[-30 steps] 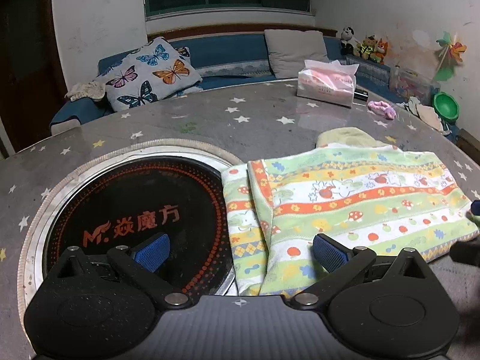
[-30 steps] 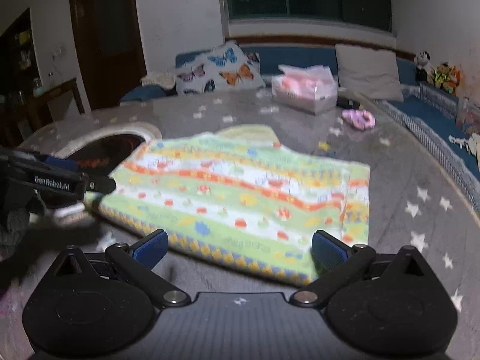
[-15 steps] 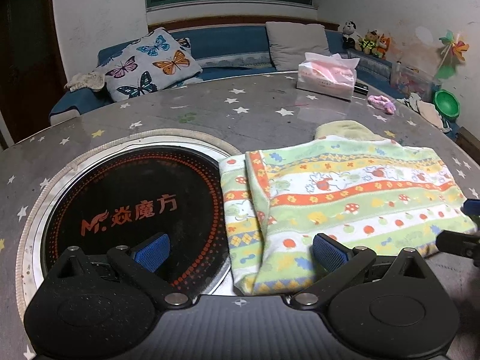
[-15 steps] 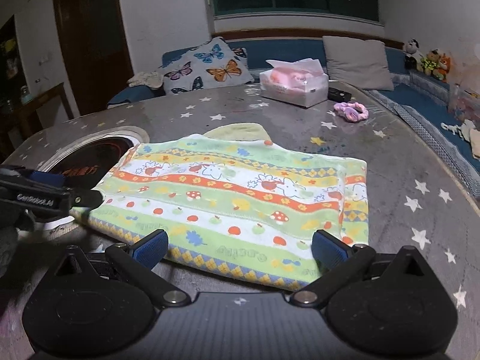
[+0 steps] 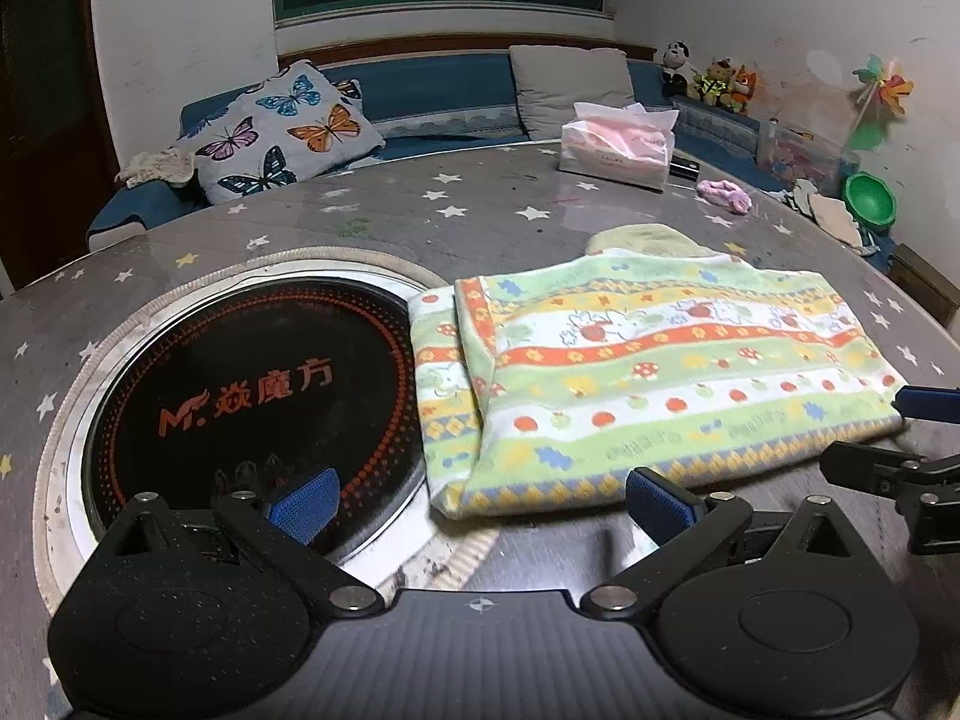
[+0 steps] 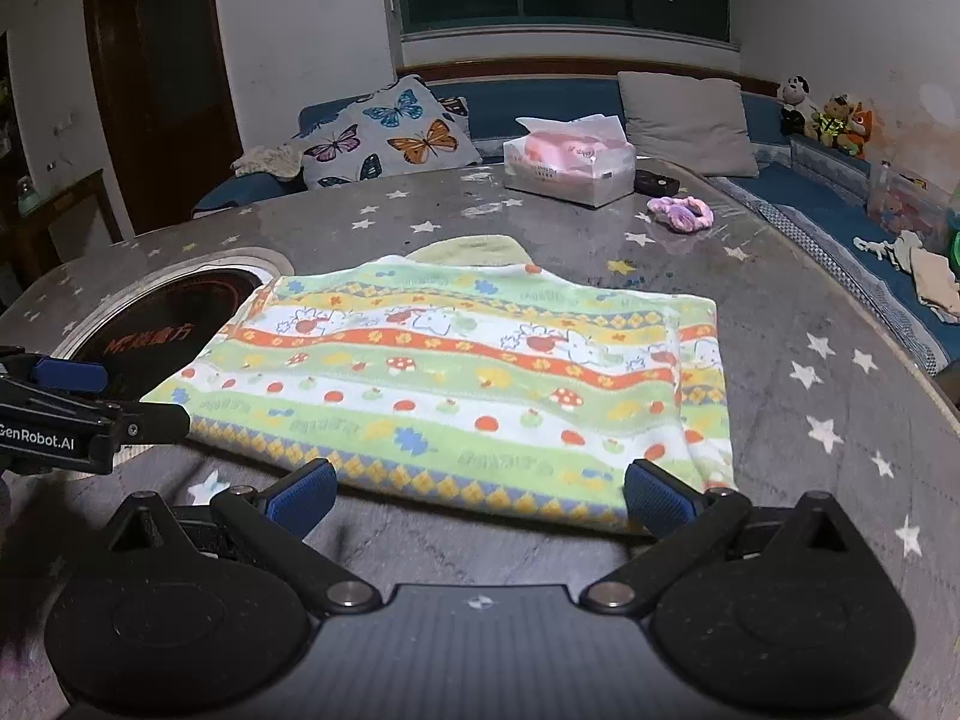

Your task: Fold clothes

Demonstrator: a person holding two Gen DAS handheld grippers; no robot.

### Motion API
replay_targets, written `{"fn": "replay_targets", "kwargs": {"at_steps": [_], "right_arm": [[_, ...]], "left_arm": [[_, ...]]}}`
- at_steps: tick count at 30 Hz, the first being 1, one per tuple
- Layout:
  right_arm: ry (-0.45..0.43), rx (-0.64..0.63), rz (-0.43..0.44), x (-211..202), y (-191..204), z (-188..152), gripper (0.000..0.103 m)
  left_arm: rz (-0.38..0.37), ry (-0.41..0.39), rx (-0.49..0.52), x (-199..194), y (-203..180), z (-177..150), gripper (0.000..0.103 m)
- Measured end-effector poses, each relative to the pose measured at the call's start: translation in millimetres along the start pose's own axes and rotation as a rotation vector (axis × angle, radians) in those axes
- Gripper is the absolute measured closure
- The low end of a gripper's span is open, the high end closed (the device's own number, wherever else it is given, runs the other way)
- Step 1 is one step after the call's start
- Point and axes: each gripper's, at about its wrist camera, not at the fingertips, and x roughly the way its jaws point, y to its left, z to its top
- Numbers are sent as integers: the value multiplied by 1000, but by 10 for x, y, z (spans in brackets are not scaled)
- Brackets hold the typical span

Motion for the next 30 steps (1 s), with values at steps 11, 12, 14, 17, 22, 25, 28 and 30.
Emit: {"fn": "replay_targets", "kwargs": {"at_steps": [11,12,14,17,22,25,28,30], "right_arm": [[-2,16,-43,-76,95,-93,0],[0,14,-49,-78,103,-103,0],[1,11,-59,-84,118,-123,0],[0,13,-58,-107,141,-153,0],[1,9,-59,-139,181,-193,0],[0,10,-58,-157,199,-216,0],[-1,11,-57,-177,219,-235,0],[-2,12,-57,-191,228,-244,0]], "left_arm": [[-14,16,9,-70,-36,-132,0],[-15,16,11,-79,-42,-141,0],[-16,15,13,-93,-47,-155,0],[-16,15,14,-112,-53,-172,0],[-13,14,18,-140,-70,-204,0],[-13,14,22,-160,-81,-230,0],[-12,15,26,-176,-94,-258,0],[-12,17,29,-185,-107,-275,0]]}}
